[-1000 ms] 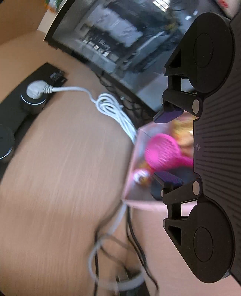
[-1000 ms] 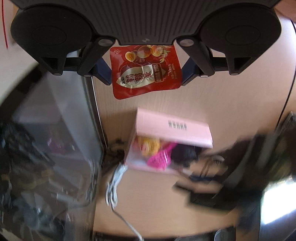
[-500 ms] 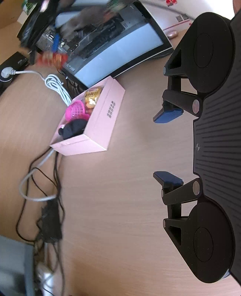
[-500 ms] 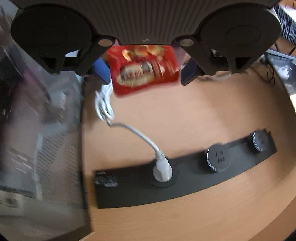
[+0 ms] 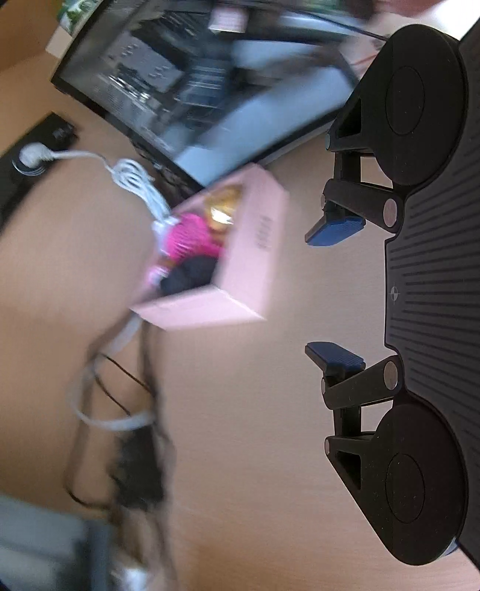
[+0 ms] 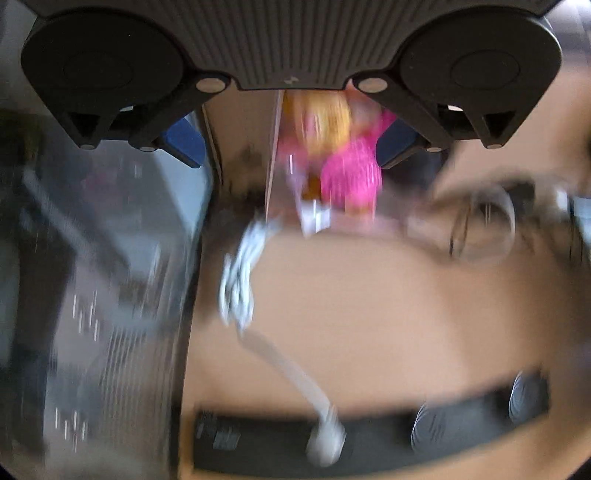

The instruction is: Organize objects

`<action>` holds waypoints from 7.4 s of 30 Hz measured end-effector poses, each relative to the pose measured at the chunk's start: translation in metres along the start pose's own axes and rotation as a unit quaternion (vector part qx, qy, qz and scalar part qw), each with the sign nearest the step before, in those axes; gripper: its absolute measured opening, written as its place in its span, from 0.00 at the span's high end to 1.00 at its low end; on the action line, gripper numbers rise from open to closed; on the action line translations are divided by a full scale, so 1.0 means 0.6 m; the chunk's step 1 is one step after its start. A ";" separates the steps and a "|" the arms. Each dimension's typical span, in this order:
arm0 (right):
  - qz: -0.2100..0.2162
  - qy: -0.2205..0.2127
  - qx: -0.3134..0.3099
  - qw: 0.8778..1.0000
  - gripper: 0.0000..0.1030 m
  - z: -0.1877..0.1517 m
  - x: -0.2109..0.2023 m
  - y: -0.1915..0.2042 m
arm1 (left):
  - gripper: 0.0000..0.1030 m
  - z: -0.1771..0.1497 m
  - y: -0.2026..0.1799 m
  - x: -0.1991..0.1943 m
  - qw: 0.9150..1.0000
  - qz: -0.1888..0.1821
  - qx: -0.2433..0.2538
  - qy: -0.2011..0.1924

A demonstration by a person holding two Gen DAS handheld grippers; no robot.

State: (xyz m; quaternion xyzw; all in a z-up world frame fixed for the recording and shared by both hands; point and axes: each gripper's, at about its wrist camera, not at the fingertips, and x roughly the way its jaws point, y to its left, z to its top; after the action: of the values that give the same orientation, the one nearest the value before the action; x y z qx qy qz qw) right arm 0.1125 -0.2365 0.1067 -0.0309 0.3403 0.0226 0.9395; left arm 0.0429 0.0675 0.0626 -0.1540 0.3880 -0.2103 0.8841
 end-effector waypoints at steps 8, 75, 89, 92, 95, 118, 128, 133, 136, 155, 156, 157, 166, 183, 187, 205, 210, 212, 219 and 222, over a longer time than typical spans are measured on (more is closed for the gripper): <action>-0.015 0.055 -0.084 0.995 0.25 -0.097 0.044 0.029 | 0.40 0.120 -0.017 0.144 0.998 0.062 -0.011 0.007; 0.057 -0.002 -0.014 0.998 0.00 -0.265 0.015 0.053 | 0.00 -0.159 -0.077 0.092 0.957 0.276 0.058 -0.069; 0.056 -0.001 -0.012 0.998 0.00 -0.261 0.019 0.053 | 0.00 -0.159 -0.076 0.092 0.957 0.276 0.058 -0.069; 0.056 -0.001 -0.012 0.998 0.00 -0.261 0.019 0.053 | 0.00 -0.159 -0.076 0.092 0.957 0.276 0.058 -0.069; 0.056 -0.001 -0.012 0.998 0.00 -0.261 0.019 0.052 | 0.00 -0.159 -0.076 0.092 0.957 0.276 0.058 -0.069; 0.057 -0.001 -0.013 0.998 0.00 -0.261 0.019 0.052 | 0.00 -0.159 -0.076 0.092 0.957 0.276 0.058 -0.069; 0.057 -0.001 -0.013 0.998 0.00 -0.261 0.019 0.052 | 0.00 -0.159 -0.076 0.092 0.957 0.276 0.058 -0.069; 0.057 -0.001 -0.013 0.998 0.00 -0.261 0.019 0.052 | 0.00 -0.159 -0.076 0.092 0.957 0.276 0.058 -0.069; 0.057 -0.001 -0.013 0.998 0.00 -0.261 0.020 0.052 | 0.00 -0.160 -0.076 0.092 0.957 0.276 0.058 -0.069; 0.057 -0.001 -0.013 0.998 0.00 -0.261 0.020 0.052 | 0.00 -0.160 -0.076 0.091 0.957 0.276 0.058 -0.069; 0.057 -0.001 -0.013 0.998 0.00 -0.261 0.020 0.052 | 0.00 -0.159 -0.076 0.091 0.957 0.276 0.058 -0.069; 0.057 -0.001 -0.013 0.998 0.00 -0.261 0.020 0.052 | 0.00 -0.159 -0.076 0.091 0.957 0.276 0.058 -0.069; 0.057 -0.001 -0.013 0.998 0.00 -0.262 0.019 0.052 | 0.00 -0.159 -0.076 0.090 0.957 0.275 0.058 -0.069; 0.057 -0.001 -0.013 0.998 0.00 -0.262 0.019 0.052 | 0.00 -0.159 -0.076 0.090 0.957 0.275 0.058 -0.069; 0.057 -0.001 -0.013 0.998 0.00 -0.262 0.019 0.052 | 0.00 -0.159 -0.077 0.090 0.957 0.275 0.058 -0.069; 0.057 -0.001 -0.013 0.998 0.00 -0.262 0.019 0.052 | 0.00 -0.159 -0.077 0.090 0.957 0.275 0.058 -0.069; 0.057 -0.001 -0.013 0.998 0.00 -0.262 0.019 0.052 | 0.00 -0.159 -0.077 0.090 0.957 0.275 0.058 -0.069; 0.057 -0.001 -0.013 0.998 0.00 -0.262 0.019 0.052 | 0.00 -0.159 -0.077 0.090 0.957 0.275 0.058 -0.069; 0.057 -0.001 -0.013 0.998 0.00 -0.262 0.019 0.052 | 0.00 -0.159 -0.077 0.090 0.957 0.275 0.058 -0.069; 0.057 -0.001 -0.013 0.998 0.00 -0.262 0.019 0.052 | 0.00 -0.159 -0.076 0.090 0.957 0.275 0.058 -0.069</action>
State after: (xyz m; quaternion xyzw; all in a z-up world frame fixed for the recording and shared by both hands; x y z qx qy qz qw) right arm 0.0190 -0.2167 -0.0221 -0.0235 0.3407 0.0803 0.9364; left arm -0.0074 -0.0091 -0.0132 -0.0040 0.3408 0.0304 0.9397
